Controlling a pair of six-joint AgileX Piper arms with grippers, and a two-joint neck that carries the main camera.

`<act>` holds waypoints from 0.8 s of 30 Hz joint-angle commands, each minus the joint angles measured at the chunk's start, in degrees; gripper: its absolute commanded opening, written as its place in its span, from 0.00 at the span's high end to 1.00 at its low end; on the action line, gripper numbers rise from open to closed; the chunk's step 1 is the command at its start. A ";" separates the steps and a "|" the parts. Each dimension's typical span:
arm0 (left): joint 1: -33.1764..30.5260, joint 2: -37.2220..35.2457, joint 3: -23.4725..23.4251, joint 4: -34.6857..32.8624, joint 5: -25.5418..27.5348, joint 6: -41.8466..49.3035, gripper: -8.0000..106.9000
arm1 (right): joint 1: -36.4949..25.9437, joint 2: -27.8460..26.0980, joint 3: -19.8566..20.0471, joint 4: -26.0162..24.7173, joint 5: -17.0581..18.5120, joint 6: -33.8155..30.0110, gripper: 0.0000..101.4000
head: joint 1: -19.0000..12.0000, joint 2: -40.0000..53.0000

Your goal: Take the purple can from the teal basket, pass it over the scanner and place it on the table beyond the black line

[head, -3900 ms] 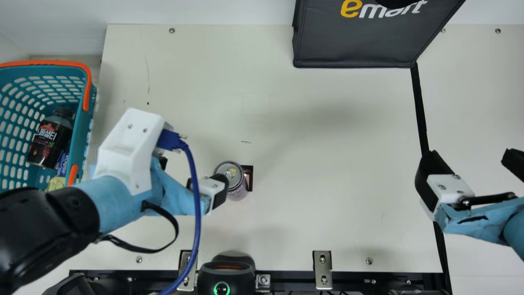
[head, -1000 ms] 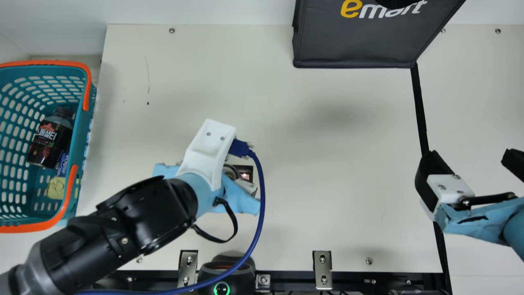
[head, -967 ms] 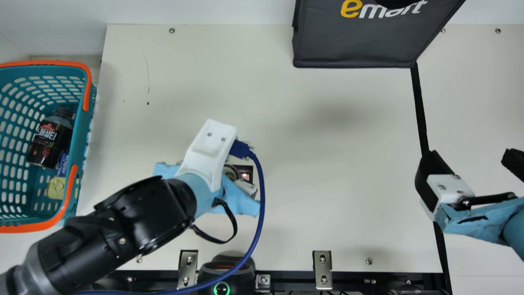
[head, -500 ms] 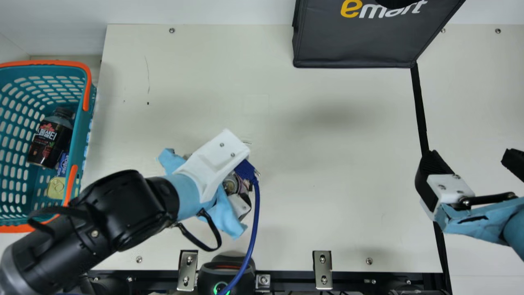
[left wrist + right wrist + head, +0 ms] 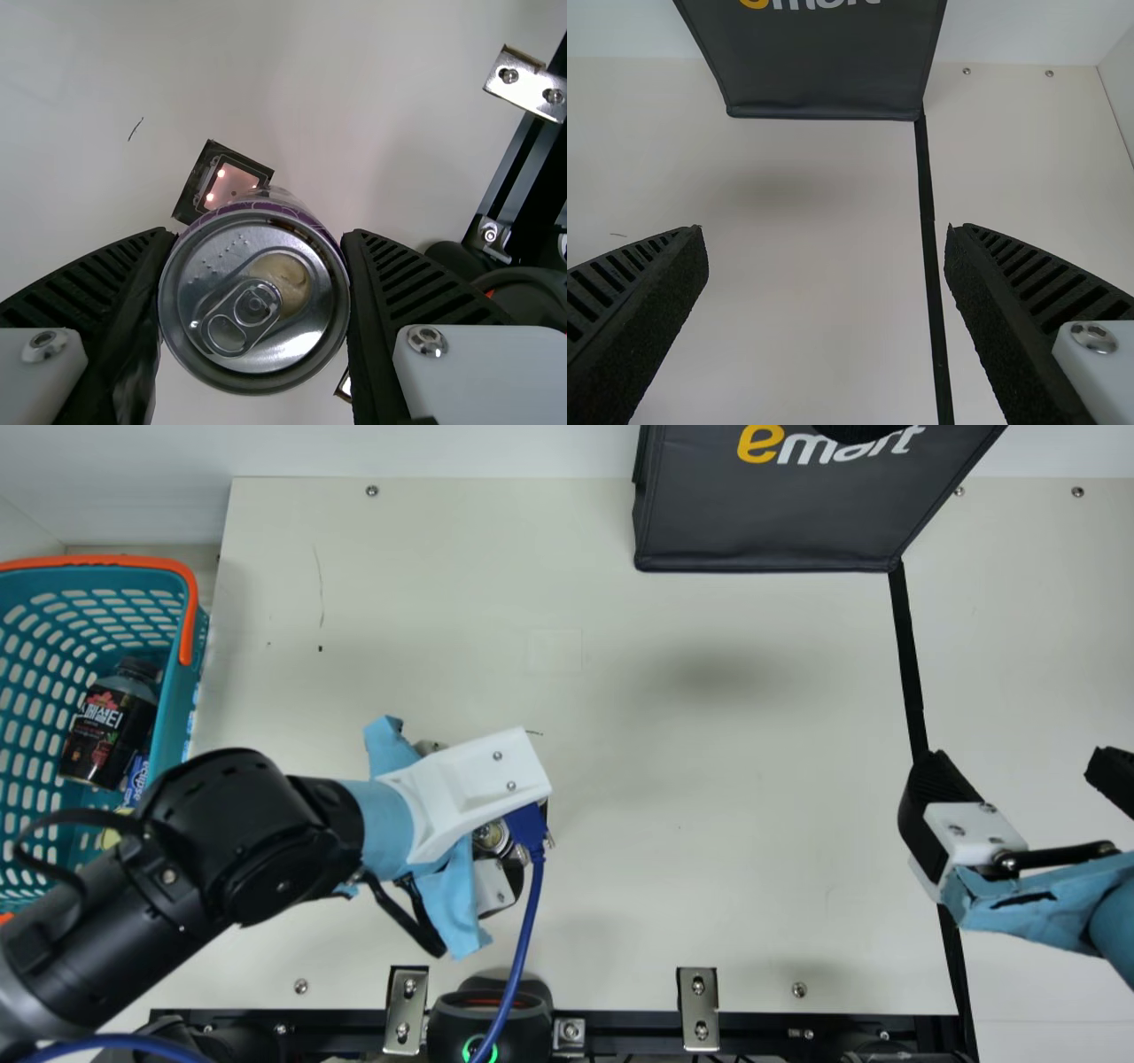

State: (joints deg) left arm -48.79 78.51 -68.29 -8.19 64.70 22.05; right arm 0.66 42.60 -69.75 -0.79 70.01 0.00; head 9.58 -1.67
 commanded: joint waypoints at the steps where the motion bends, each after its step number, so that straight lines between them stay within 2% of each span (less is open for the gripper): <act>1: 0.46 0.22 -0.30 -0.86 0.53 5.08 1.00 | 0.00 0.00 0.00 0.00 0.00 0.00 0.06 | -1.66 0.09; 11: 2.61 1.65 -1.48 -3.15 1.76 14.96 1.00 | 0.00 0.00 0.00 0.00 0.00 0.00 0.06 | -1.66 0.09; 24: 4.18 3.83 -0.45 -4.29 0.34 19.07 0.98 | 0.00 0.00 0.00 0.00 0.00 0.00 0.06 | -1.66 0.09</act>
State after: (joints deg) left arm -44.73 82.30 -68.86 -12.44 65.26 40.92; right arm 0.66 42.60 -69.75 -0.79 70.01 0.00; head 9.58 -1.67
